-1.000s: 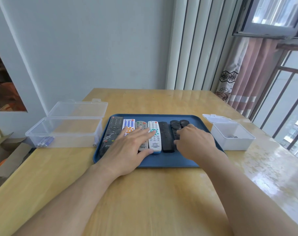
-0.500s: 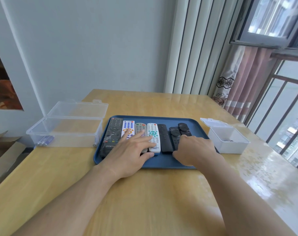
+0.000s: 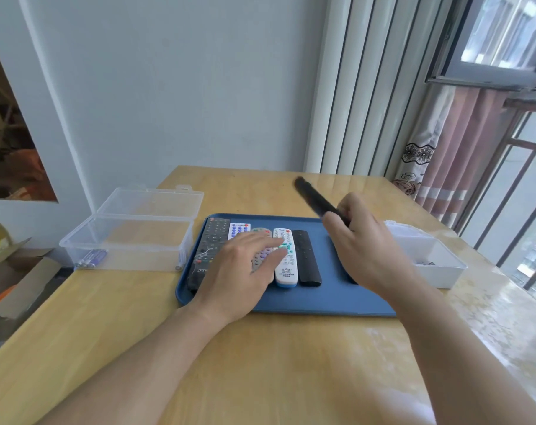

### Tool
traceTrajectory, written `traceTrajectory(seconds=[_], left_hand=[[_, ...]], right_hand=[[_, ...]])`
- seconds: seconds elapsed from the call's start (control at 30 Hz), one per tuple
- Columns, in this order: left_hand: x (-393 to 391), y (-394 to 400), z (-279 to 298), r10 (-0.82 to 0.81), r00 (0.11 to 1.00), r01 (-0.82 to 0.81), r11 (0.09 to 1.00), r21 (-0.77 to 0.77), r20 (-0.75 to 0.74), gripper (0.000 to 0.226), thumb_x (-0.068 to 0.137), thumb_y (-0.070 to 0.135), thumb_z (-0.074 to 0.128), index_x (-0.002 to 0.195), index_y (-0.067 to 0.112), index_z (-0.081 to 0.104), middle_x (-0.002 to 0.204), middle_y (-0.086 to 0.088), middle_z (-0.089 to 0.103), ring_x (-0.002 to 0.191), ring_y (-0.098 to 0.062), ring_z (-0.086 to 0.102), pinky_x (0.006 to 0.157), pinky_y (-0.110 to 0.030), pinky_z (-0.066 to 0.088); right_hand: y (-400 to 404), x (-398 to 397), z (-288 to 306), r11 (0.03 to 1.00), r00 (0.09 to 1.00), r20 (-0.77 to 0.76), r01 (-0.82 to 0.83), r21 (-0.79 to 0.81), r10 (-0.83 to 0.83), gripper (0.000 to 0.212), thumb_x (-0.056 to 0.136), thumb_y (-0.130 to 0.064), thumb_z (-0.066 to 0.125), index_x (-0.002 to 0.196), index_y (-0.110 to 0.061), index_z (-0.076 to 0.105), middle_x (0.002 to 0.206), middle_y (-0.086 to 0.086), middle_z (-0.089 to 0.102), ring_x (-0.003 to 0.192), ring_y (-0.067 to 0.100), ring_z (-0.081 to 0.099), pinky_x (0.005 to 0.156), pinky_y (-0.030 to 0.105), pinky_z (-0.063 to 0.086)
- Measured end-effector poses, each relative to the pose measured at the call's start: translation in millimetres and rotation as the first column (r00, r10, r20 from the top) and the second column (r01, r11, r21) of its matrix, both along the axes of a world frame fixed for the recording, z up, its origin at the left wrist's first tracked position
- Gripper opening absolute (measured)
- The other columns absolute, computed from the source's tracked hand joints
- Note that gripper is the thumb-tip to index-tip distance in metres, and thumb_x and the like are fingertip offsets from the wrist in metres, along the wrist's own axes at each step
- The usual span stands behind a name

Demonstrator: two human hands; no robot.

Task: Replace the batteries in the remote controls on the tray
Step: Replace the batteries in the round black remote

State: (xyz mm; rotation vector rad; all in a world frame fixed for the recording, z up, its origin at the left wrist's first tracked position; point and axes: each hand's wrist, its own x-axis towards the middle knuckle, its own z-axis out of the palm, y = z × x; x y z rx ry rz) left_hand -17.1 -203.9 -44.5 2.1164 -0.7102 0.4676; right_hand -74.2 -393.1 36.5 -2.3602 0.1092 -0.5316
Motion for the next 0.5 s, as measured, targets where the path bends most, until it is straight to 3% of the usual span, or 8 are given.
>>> traceTrajectory(seconds=[0.07, 0.13, 0.2, 0.3, 0.4, 0.5], left_hand=[[-7, -1, 7, -0.053, 0.982, 0.031, 0.992, -0.122, -0.179, 0.048, 0.096, 0.058, 0.049, 0.126, 0.027, 0.071, 0.126, 0.022, 0.066, 0.126, 0.008, 0.052, 0.109, -0.021, 0.039], [-14, -4, 16, -0.179, 0.933, 0.045, 0.919, -0.392, -0.312, 0.045, 0.092, 0.057, 0.050, 0.112, 0.025, 0.074, 0.111, 0.020, 0.074, 0.110, 0.010, 0.062, 0.094, -0.013, 0.044], [-18, -8, 24, -0.278, 0.893, -0.013, 0.771, -0.636, -0.355, 0.035, 0.086, 0.049, 0.058, 0.097, 0.020, 0.074, 0.092, 0.013, 0.078, 0.092, 0.005, 0.070, 0.082, -0.010, 0.049], [-14, -8, 24, -0.320, 0.873, -0.104, 0.614, -0.782, -0.368, 0.032, 0.087, 0.034, 0.068, 0.100, 0.004, 0.072, 0.096, -0.007, 0.078, 0.093, -0.015, 0.072, 0.088, -0.029, 0.056], [-11, -7, 21, -0.352, 0.860, -0.118, 0.567, -0.815, -0.369, 0.021, 0.095, 0.015, 0.067, 0.104, -0.003, 0.070, 0.102, -0.017, 0.077, 0.095, -0.026, 0.074, 0.086, -0.032, 0.058], [-12, -7, 21, -0.377, 0.855, -0.108, 0.544, -0.832, -0.357, 0.011, 0.094, 0.008, 0.066, 0.099, 0.000, 0.072, 0.095, -0.011, 0.078, 0.093, -0.024, 0.075, 0.085, -0.032, 0.060]], right_hand=[[9, -2, 1, 0.898, 0.971, -0.043, -0.199, 0.392, 0.234, 0.019, 0.099, -0.029, 0.047, 0.087, -0.017, 0.038, 0.068, 0.003, 0.050, 0.053, 0.015, 0.036, 0.049, 0.028, 0.027], [14, -2, -3, 0.730, 0.909, -0.063, -0.287, 0.621, 0.411, 0.016, 0.101, -0.030, 0.051, 0.091, -0.019, 0.043, 0.071, 0.007, 0.049, 0.057, 0.018, 0.034, 0.049, 0.028, 0.019], [19, 2, -11, 0.688, 0.889, -0.071, -0.298, 0.662, 0.453, 0.018, 0.101, -0.033, 0.053, 0.094, -0.017, 0.050, 0.069, 0.007, 0.052, 0.057, 0.020, 0.038, 0.048, 0.028, 0.020], [25, 9, -21, 0.666, 0.918, -0.060, -0.239, 0.707, 0.393, 0.029, 0.098, -0.041, 0.060, 0.098, -0.012, 0.064, 0.069, 0.007, 0.060, 0.055, 0.018, 0.048, 0.043, 0.026, 0.032], [29, 12, -28, 0.616, 0.938, -0.064, -0.171, 0.769, 0.340, 0.041, 0.090, -0.046, 0.069, 0.101, -0.006, 0.070, 0.074, 0.006, 0.069, 0.061, 0.016, 0.059, 0.050, 0.026, 0.045], [28, 13, -31, 0.611, 0.951, -0.056, -0.151, 0.777, 0.306, 0.038, 0.085, -0.042, 0.076, 0.098, -0.006, 0.073, 0.079, 0.001, 0.072, 0.067, 0.014, 0.067, 0.056, 0.025, 0.052]])
